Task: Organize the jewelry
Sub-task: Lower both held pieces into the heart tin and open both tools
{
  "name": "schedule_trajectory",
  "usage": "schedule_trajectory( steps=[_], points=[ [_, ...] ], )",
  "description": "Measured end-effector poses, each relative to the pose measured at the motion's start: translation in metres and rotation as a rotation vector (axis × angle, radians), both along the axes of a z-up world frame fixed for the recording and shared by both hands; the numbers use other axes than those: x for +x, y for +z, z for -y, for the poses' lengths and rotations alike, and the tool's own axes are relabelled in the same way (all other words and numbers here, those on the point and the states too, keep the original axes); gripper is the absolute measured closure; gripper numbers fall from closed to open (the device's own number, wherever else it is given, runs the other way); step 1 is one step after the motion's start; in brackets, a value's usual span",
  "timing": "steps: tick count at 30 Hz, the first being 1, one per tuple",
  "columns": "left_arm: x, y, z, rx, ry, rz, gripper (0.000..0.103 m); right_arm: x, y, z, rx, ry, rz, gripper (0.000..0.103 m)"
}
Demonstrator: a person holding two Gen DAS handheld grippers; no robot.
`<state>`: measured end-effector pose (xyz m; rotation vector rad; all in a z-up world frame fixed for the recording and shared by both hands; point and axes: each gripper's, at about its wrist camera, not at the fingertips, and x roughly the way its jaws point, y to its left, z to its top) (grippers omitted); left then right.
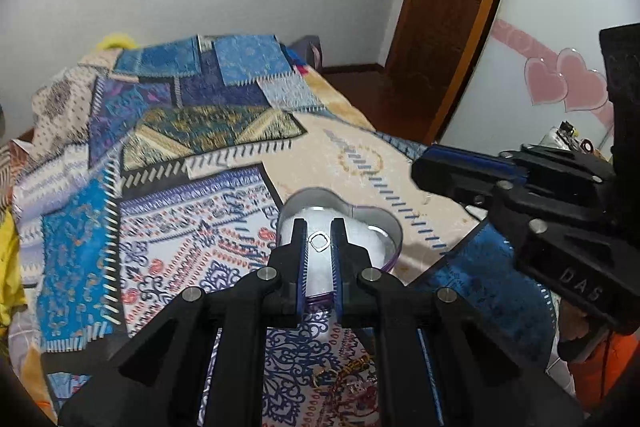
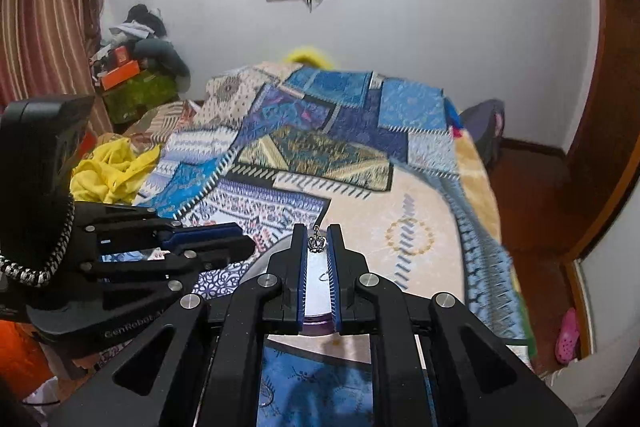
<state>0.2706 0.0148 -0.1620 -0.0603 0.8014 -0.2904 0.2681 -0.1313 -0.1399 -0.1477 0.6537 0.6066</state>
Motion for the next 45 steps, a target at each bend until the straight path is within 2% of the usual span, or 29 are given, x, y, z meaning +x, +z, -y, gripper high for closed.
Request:
schedule_trajectory(
  steps=[6,19,27,35,41,45],
  points=[
    [0.011,-0.017,-0.001,-0.033,-0.014,-0.058,0.094,0.017,-0.025,-0.006,-0.018,0.014,-0.091,0.094],
    [0.015,-0.021,0.006,-0.019,-0.057,-0.069,0.094,0.03,-0.043,-0.004,-0.011,0.045,-0.213,0.094],
    [0.01,-0.016,0.005,-0.007,-0.059,-0.059,0.093,0.028,-0.039,-0.003,-0.03,0.043,-0.206,0.094],
    [-0.001,-0.004,0.0,-0.014,-0.042,-0.05,0.093,0.018,-0.028,0.0,-0.035,0.033,-0.166,0.086],
    [-0.015,0.009,-0.004,-0.009,-0.021,-0.03,0.091,0.007,-0.016,0.004,-0.036,0.017,-0.132,0.086],
    [-0.026,0.017,-0.006,-0.003,-0.004,-0.015,0.085,-0.004,-0.006,0.006,-0.042,0.004,-0.099,0.086]
  ],
)
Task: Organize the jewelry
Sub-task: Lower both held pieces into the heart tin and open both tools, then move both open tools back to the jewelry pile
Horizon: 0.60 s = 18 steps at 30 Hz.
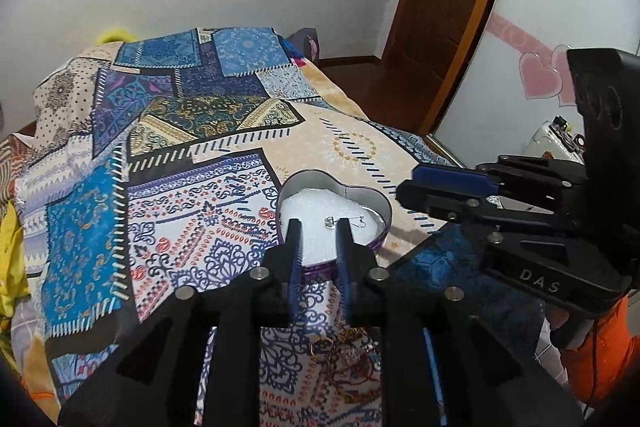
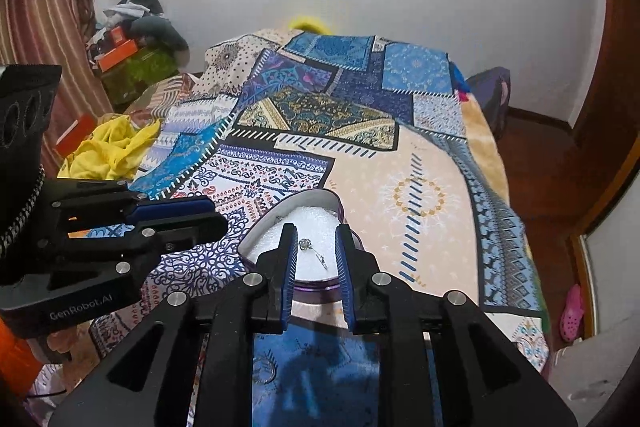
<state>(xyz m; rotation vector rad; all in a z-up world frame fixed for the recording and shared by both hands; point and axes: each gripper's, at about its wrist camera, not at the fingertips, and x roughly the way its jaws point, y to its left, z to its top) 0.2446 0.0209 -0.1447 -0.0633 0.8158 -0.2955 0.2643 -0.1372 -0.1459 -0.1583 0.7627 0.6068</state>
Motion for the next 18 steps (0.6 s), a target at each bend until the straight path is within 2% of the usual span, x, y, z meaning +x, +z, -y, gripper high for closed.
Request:
schedule_trajectory(
  steps=[6,8,10,18],
  points=[
    [-0.02,0.012,-0.003,0.013,0.03,0.021,0.077,-0.019,0.012,0.004,0.002,-0.018,0.035,0.082],
    [-0.028,0.015,-0.004,0.019,0.04,0.028,0.069,-0.025,0.014,0.005,0.0,-0.022,0.043,0.07],
    [-0.035,0.016,-0.006,0.021,0.048,0.028,0.067,-0.033,0.015,0.006,0.0,-0.032,0.058,0.065],
    [-0.056,0.005,-0.013,0.031,0.078,-0.015,0.066,-0.052,0.01,0.012,-0.008,-0.043,0.049,0.065]
  ],
)
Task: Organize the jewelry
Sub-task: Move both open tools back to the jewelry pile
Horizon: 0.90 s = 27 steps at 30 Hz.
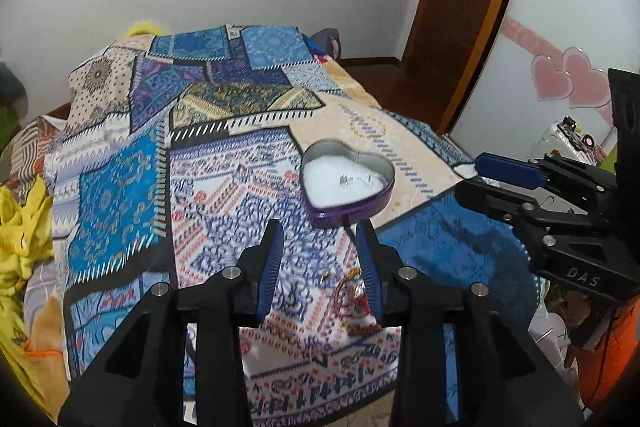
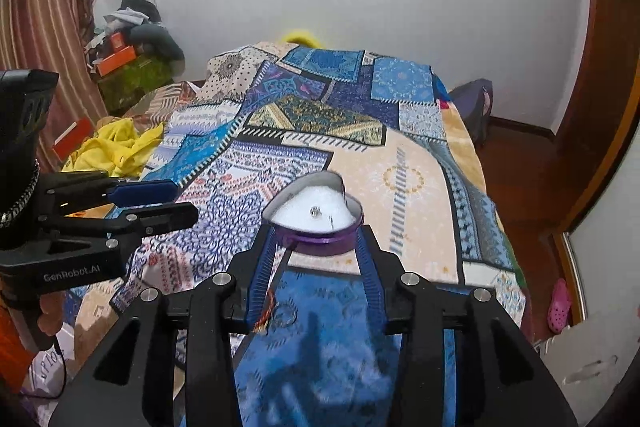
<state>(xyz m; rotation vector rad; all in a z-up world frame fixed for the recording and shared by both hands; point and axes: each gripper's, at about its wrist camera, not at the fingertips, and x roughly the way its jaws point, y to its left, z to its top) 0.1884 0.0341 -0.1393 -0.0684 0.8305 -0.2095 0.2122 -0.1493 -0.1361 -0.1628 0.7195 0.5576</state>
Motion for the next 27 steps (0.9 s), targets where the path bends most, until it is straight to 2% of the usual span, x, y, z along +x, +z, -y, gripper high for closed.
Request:
schedule_trajectory(
  steps=[9,16,18,20,22,27],
  points=[
    [-0.01,-0.035,-0.005,-0.007,0.009,-0.093,0.066,-0.008,-0.028,0.003,-0.047,-0.006,-0.067,0.065],
    [-0.013,-0.056,0.003,-0.011,-0.002,-0.126,0.066,-0.014,-0.055,0.001,-0.099,0.015,-0.129,0.065],
    [-0.011,-0.061,0.005,-0.018,-0.006,-0.135,0.068,-0.015,-0.06,0.0,-0.108,0.021,-0.142,0.065],
    [-0.009,-0.064,0.006,-0.027,-0.017,-0.149,0.077,-0.016,-0.063,-0.001,-0.114,0.029,-0.15,0.065],
    [-0.006,-0.068,0.007,-0.03,-0.026,-0.164,0.081,-0.016,-0.066,-0.002,-0.119,0.039,-0.158,0.065],
    [0.0,-0.076,0.008,-0.036,-0.02,-0.191,0.083,-0.017,-0.072,-0.007,-0.136,0.058,-0.153,0.065]
  ],
)
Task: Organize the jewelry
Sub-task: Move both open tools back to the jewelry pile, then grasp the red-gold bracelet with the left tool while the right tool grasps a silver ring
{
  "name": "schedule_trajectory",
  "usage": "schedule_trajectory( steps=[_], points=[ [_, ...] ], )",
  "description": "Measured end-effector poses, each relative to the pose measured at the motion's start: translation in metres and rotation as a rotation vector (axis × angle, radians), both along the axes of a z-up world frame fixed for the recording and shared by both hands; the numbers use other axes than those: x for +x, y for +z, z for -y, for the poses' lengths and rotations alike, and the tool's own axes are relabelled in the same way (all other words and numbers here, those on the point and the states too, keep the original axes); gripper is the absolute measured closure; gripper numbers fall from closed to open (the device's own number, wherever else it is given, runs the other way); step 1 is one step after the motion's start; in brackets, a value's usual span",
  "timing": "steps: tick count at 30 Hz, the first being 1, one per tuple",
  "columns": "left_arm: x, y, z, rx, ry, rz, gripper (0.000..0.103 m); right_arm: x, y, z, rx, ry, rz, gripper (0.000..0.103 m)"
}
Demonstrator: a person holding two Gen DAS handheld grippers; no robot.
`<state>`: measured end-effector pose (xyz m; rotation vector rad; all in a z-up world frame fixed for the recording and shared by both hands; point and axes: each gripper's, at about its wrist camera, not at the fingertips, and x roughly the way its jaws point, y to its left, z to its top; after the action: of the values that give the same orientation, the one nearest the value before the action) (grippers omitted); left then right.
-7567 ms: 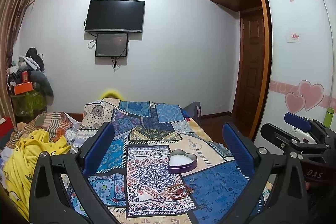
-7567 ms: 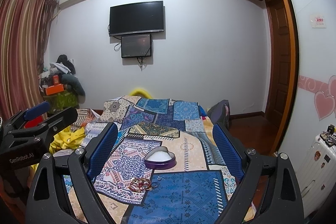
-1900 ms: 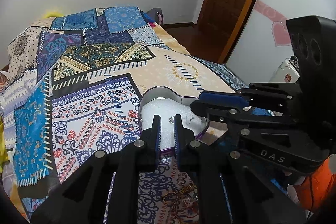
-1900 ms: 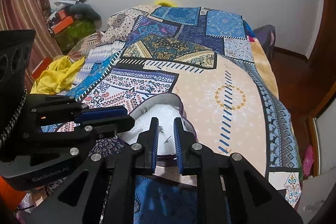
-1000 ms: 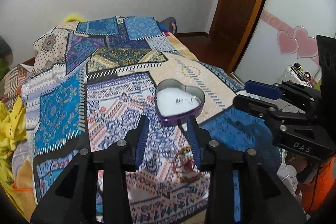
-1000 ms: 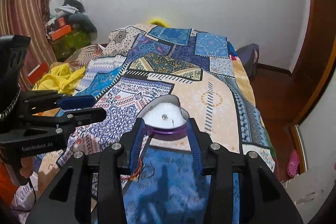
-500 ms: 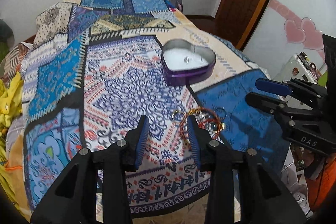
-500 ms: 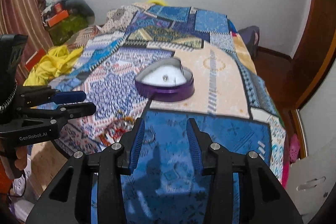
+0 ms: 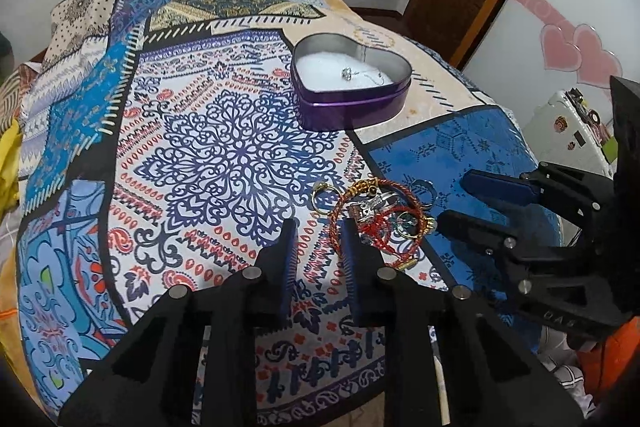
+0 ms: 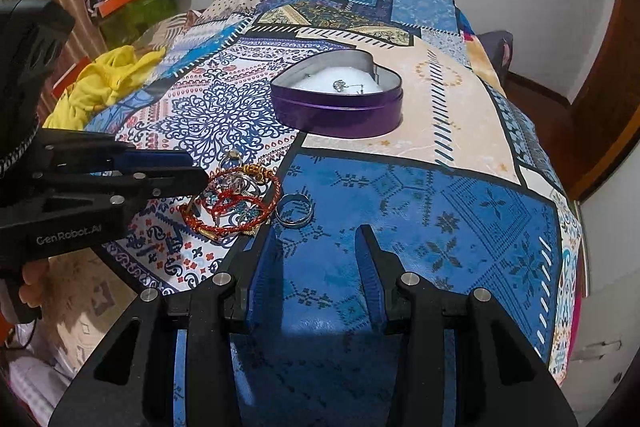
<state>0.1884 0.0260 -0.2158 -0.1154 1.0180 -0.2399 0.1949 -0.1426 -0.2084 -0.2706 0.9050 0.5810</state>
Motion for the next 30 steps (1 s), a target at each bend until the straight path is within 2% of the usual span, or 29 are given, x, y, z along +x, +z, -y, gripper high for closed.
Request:
schedule_trajectory(
  steps=[7,11,12,14,16,30],
  points=[
    [0.004,-0.004,0.001,-0.008,-0.002,-0.004,0.084,0.004,-0.002,-0.005,0.001,0.006,0.023,0.065],
    [0.006,-0.006,0.002,-0.002,-0.004,0.004,0.094,0.004,-0.004,-0.011,-0.007,0.021,0.038,0.066],
    [0.006,-0.006,0.002,-0.001,-0.005,0.006,0.096,0.004,-0.005,-0.012,-0.008,0.026,0.042,0.067],
    [0.006,-0.006,0.002,-0.002,-0.008,0.011,0.101,0.003,-0.006,-0.015,-0.006,0.04,0.044,0.079],
    [0.006,-0.006,0.001,-0.007,-0.007,0.014,0.101,0.002,-0.006,-0.016,0.007,0.048,0.036,0.084],
    [-0.008,0.027,-0.012,-0.022,0.043,0.108,0.101,-0.001,0.006,-0.004,0.069,-0.012,0.033,0.084]
  ],
)
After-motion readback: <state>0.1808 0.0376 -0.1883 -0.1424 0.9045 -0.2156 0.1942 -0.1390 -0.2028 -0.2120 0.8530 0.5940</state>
